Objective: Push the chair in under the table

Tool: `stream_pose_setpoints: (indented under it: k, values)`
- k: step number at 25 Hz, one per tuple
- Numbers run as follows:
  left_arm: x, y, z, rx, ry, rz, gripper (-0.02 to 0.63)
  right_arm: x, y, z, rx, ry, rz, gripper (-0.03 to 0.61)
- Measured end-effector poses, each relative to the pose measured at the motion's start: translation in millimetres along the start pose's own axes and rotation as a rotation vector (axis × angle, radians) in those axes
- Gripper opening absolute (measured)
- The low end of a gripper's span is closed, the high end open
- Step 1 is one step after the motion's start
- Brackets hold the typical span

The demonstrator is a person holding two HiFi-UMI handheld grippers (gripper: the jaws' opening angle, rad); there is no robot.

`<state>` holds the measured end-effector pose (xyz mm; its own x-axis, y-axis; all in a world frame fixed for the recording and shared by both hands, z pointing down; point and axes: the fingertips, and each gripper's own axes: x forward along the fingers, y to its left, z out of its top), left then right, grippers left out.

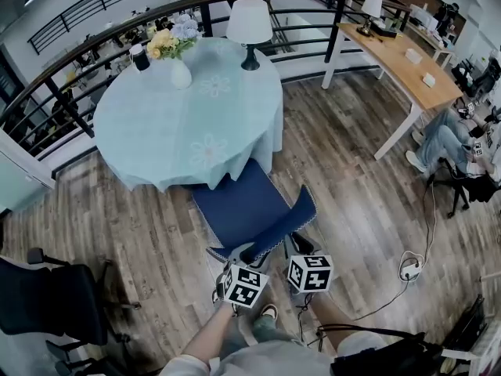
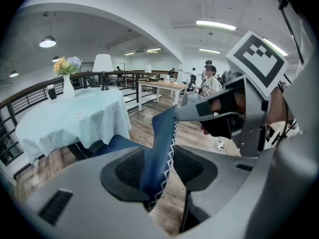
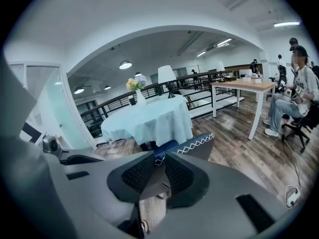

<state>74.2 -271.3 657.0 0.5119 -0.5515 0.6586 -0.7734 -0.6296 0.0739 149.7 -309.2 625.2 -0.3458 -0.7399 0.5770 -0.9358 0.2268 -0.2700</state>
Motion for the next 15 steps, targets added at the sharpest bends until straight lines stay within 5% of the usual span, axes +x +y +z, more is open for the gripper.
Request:
stream_pose_setpoints:
  k: [15]
  values:
    - [16.8, 54.2, 21.6, 0.034, -0.023, 0.018, 0.179, 47.3, 11.2, 31.5, -0.011, -0.018, 0.011, 0.071]
